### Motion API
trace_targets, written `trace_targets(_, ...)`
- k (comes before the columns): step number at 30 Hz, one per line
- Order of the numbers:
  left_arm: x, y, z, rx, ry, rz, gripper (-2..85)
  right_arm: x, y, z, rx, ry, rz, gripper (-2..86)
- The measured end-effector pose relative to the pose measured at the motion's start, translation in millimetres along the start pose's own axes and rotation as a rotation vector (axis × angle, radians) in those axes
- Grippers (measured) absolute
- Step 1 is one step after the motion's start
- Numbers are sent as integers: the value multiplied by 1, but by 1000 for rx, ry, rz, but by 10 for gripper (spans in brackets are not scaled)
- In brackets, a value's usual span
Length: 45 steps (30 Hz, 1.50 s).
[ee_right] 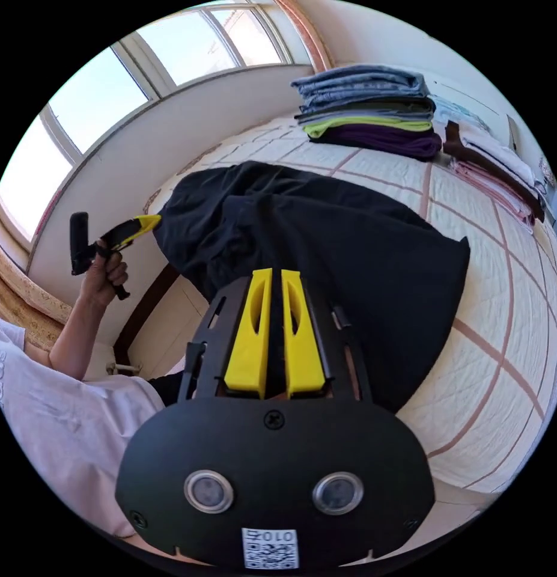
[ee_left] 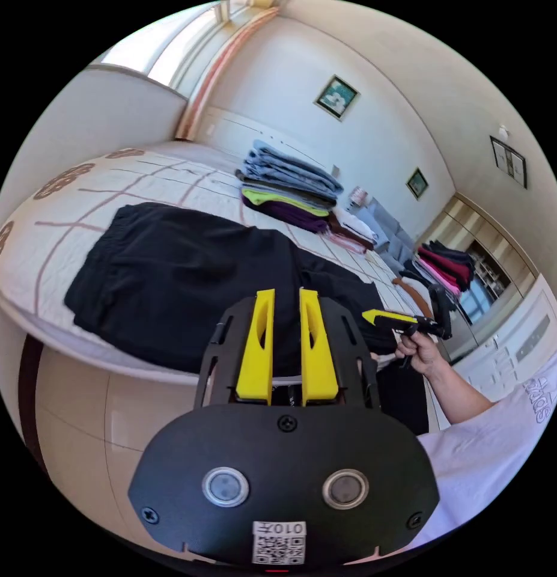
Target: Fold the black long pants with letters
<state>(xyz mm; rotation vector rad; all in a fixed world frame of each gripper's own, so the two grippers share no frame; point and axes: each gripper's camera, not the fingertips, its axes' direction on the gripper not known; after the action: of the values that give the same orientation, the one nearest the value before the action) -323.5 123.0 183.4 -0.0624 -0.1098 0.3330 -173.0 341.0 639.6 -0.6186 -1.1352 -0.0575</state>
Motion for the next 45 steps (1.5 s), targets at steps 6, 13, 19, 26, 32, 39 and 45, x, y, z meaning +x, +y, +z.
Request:
trace_targets(6,-139,58,-88,136,-179,-386,135,25,-5,11,-45,-116,80,38)
trace_targets(13,-207,62,-87,254,-173,-480,153,-4,4,-29,29,-56,49,42)
trace_targets(19,-204,68,-54,199,-58,-543,133,-5,17,-38,22,-45,82,36)
trace_targets(26,-182,76,-73,292,-26,-573,82,-9,18,-53,-11,-28,58,30)
trace_targets(32,-111,51,-104,361,-100,-443,60,-9,24,-67,-26,-25,47,28)
trace_targets(39,18,-25,-103,397,-69,-66,50,38,37,-79,-15,-115,174,25)
trace_targets(45,250,-117,-59,210,-78,638,47,64,46,-108,21,-224,226,27)
